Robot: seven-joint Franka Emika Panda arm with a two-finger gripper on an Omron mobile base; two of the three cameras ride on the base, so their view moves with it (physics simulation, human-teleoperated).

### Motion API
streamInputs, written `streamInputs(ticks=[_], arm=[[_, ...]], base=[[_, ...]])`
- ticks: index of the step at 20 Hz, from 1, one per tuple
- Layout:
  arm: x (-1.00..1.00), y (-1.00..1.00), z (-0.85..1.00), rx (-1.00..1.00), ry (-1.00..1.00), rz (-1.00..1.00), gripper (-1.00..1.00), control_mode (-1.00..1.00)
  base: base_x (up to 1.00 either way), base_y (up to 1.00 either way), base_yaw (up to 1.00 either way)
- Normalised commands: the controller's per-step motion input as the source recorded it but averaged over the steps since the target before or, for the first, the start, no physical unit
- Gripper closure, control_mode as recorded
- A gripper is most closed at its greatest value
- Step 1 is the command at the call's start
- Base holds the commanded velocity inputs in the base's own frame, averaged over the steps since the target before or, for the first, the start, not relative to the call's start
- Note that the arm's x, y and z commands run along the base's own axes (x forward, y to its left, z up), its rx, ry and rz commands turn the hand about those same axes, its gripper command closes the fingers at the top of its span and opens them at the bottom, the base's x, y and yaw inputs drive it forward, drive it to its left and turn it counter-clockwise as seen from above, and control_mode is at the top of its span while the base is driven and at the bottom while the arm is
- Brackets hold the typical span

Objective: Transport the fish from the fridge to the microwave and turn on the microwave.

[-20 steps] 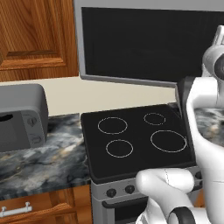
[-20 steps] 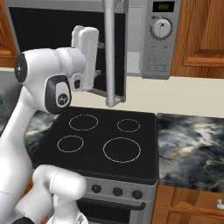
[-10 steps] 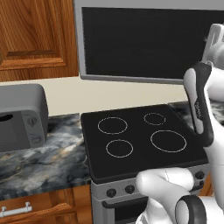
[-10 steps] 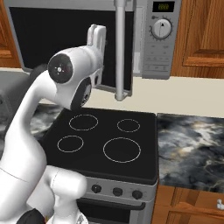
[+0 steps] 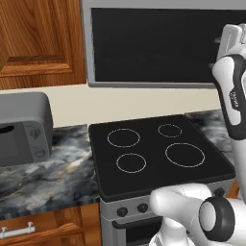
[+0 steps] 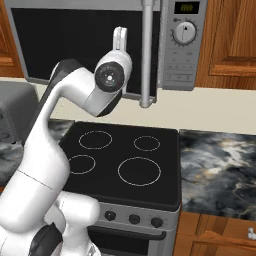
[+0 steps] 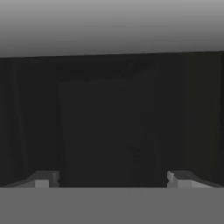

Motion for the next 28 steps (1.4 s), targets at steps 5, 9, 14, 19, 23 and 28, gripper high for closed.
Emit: streamInputs(ticks=[5, 9, 14, 19, 23, 28], arm=[[0.42, 0.18, 0.00, 0.00, -0.04, 0.12, -1.00, -1.00], [0.35, 0.19, 0.00, 0.00, -0.11, 0.07, -1.00, -1.00], [0.32, 0.15, 0.00, 0.00, -0.11, 0.04, -1.00, -1.00], [0.38, 0.12, 0.00, 0.00, -0.06, 0.00, -1.00, -1.00], [0.41, 0.08, 0.00, -0.02, -0.04, 0.00, -1.00, -1.00], [0.39, 0.03, 0.00, -0.04, -0.02, 0.00, -1.00, -1.00]], base=[[0.00, 0.00, 0.00], [0.00, 0.00, 0.00], [0.00, 0.00, 0.00], [0.00, 0.00, 0.00], [0.00, 0.00, 0.00], [0.00, 0.00, 0.00]])
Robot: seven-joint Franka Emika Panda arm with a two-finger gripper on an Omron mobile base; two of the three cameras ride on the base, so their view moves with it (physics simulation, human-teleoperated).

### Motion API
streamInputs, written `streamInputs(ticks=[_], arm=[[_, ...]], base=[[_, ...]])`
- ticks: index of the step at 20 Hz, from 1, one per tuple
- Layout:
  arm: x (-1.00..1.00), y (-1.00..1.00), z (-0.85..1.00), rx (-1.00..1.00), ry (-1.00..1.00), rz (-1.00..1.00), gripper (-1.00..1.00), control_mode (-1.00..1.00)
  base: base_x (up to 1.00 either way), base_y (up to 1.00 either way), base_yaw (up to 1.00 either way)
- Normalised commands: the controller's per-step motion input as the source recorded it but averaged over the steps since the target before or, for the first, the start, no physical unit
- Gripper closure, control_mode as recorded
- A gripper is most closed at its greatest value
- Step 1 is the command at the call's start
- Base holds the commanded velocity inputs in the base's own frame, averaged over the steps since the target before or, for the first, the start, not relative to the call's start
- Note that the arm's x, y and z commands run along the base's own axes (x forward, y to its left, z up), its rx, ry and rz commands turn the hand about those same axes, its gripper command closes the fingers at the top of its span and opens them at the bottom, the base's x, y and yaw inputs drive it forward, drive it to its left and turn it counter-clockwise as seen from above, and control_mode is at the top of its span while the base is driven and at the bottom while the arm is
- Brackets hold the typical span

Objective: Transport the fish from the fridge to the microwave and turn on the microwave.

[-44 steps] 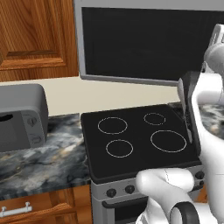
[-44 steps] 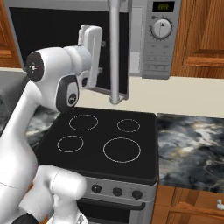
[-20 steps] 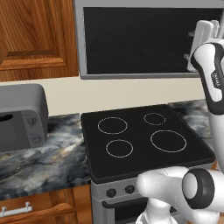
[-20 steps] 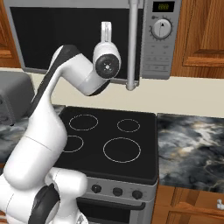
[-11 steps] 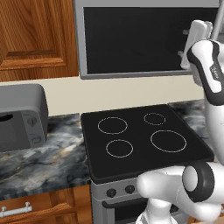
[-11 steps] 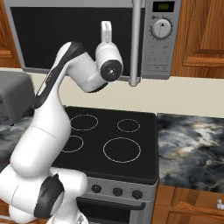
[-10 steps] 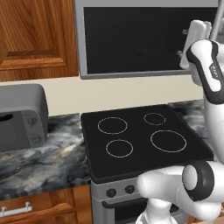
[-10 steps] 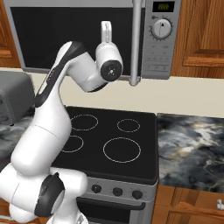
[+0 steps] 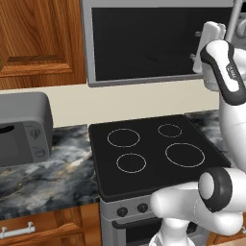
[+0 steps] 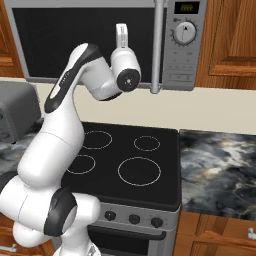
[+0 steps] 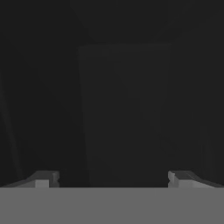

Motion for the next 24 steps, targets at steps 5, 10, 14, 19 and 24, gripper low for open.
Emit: streamInputs(ticks=[5, 10, 14, 19, 24], arm=[[0.35, 0.00, 0.00, -0.08, 0.00, 0.00, -1.00, -1.00], [0.20, 0.00, 0.00, -0.10, 0.00, 0.00, -1.00, -1.00], [-0.11, -0.12, 0.00, -0.05, 0.00, 0.00, -1.00, -1.00], [-0.30, -0.26, 0.00, -0.01, -0.01, 0.00, -1.00, -1.00], [-0.45, -0.29, 0.00, 0.00, -0.02, 0.00, -1.00, -1.00]], base=[[0.00, 0.00, 0.00], [0.00, 0.00, 0.00], [0.00, 0.00, 0.00], [0.00, 0.00, 0.00], [0.00, 0.00, 0.00]])
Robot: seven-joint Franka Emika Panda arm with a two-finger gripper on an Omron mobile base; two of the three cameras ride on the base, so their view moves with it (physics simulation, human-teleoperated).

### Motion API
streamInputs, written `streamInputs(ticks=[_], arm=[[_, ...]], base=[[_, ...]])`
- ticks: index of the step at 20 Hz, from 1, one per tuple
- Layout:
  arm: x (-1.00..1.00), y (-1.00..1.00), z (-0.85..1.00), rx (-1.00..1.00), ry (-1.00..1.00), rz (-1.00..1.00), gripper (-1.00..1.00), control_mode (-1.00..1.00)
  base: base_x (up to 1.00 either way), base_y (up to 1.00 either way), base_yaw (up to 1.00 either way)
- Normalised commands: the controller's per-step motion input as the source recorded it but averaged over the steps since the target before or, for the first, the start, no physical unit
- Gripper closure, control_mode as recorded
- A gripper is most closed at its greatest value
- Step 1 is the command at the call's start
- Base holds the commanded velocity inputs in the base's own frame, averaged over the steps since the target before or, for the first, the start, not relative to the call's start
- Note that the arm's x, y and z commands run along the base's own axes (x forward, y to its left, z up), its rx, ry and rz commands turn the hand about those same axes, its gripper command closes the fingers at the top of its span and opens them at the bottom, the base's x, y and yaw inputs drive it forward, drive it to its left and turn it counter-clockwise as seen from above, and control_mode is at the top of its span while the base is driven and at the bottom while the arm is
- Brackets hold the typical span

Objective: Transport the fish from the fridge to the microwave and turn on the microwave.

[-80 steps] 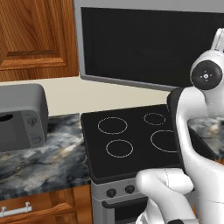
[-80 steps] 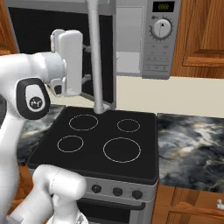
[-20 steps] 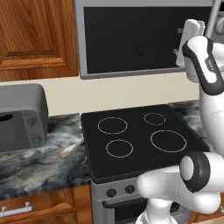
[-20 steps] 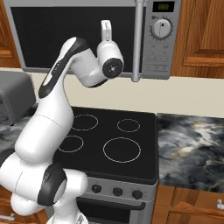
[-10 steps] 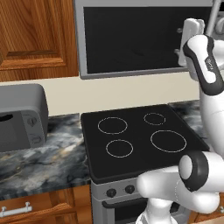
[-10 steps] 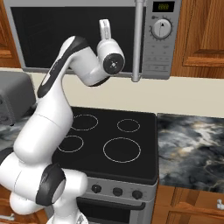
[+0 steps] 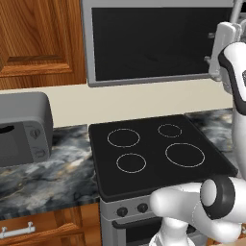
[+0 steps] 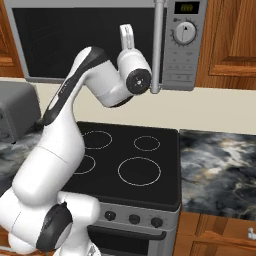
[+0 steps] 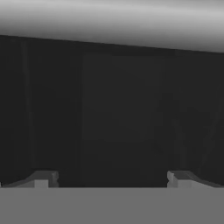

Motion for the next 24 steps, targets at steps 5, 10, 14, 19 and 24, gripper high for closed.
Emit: streamInputs(ticks=[5, 10, 14, 19, 24], arm=[[-0.51, -0.23, 0.00, 0.00, 0.00, 0.00, -1.00, -1.00], [-0.43, -0.18, 0.00, -0.04, 0.00, -0.02, -1.00, -1.00], [-0.44, -0.14, 0.00, -0.05, 0.00, -0.02, -1.00, -1.00], [-0.38, -0.13, 0.00, -0.07, 0.00, -0.03, -1.00, -1.00], [-0.27, -0.20, 0.00, -0.08, 0.00, -0.07, -1.00, -1.00]], base=[[0.00, 0.00, 0.00], [0.00, 0.00, 0.00], [0.00, 0.00, 0.00], [0.00, 0.00, 0.00], [0.00, 0.00, 0.00]])
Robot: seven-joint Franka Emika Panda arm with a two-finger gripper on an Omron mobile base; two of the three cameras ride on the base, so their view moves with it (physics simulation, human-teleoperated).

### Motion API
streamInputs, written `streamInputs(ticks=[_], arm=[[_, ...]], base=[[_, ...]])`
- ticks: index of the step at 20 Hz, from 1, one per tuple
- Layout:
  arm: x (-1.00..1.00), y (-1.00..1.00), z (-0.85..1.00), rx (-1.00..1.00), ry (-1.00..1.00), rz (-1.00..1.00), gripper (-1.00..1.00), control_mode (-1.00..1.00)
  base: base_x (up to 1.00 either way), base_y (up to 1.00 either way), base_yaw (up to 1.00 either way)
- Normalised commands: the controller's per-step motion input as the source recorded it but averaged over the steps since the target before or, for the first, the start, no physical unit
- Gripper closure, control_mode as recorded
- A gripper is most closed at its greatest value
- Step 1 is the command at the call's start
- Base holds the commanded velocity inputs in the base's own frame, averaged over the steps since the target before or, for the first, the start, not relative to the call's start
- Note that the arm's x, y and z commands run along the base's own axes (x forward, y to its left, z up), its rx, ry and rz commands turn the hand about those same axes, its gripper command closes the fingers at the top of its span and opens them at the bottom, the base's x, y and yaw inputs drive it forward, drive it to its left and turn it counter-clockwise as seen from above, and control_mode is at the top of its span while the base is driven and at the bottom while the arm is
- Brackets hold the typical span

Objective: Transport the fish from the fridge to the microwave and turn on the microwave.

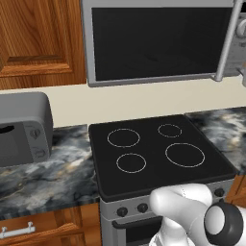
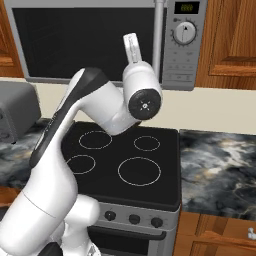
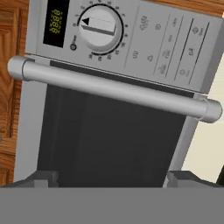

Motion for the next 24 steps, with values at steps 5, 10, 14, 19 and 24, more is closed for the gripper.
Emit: streamInputs(ticks=[5, 10, 14, 19, 24], arm=[[-0.19, -0.20, 0.00, -0.05, 0.00, -0.08, -1.00, -1.00], [-0.18, -0.30, 0.02, 0.00, 0.01, -0.06, -1.00, -1.00], [-0.14, -0.44, 0.02, 0.00, 0.09, -0.02, -1.00, -1.00], [-0.03, -0.47, 0.00, 0.06, 0.11, 0.01, -1.00, -1.00], [0.00, -0.40, 0.00, 0.11, 0.10, 0.06, -1.00, -1.00]], base=[[0.00, 0.00, 0.00], [0.00, 0.00, 0.00], [0.00, 0.00, 0.00], [0.00, 0.00, 0.00], [0.00, 0.00, 0.00]])
